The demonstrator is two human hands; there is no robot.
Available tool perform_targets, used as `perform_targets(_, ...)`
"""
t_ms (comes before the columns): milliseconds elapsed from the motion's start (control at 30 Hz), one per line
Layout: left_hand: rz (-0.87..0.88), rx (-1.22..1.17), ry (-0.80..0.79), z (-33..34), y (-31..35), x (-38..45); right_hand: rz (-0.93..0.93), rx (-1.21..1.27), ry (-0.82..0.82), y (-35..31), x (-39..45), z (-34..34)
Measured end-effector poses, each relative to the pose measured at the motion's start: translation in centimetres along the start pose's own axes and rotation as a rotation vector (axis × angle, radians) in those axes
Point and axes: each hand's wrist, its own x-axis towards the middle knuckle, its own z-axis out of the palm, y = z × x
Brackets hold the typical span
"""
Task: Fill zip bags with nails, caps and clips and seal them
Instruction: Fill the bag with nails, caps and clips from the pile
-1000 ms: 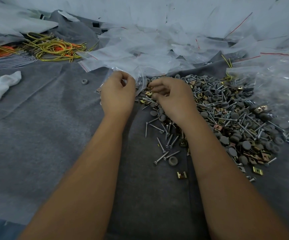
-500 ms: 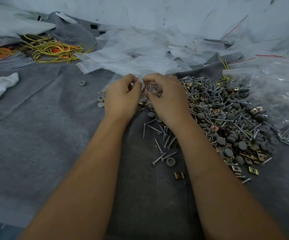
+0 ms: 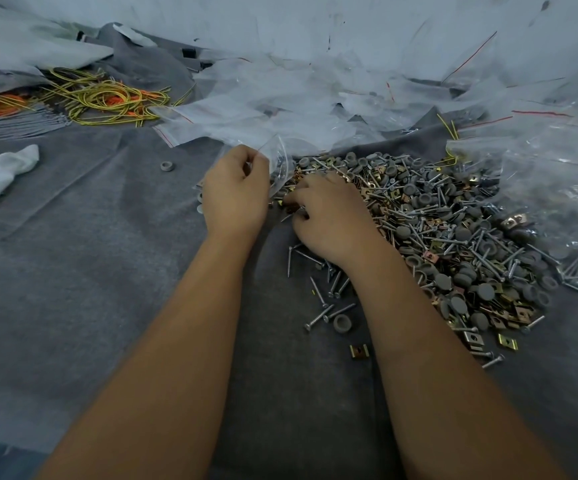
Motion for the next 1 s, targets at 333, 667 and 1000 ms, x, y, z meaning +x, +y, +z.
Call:
perform_targets(333,-0.018,-0.004,0.005,0.0,0.0,0.0,0.100,0.026,0.065,0.3,0.0,-0.2)
perform_targets(667,0.044,0.094,-0.022,-0.1,0.0,-0.1,0.190,0.523,0.217,0.4,0.0,-0.7)
perform_targets(1000,0.010,0.082,0.074,-0.4,0.0,0.0,0.262,0.483,0.241,0.5,-0.3,-1.7)
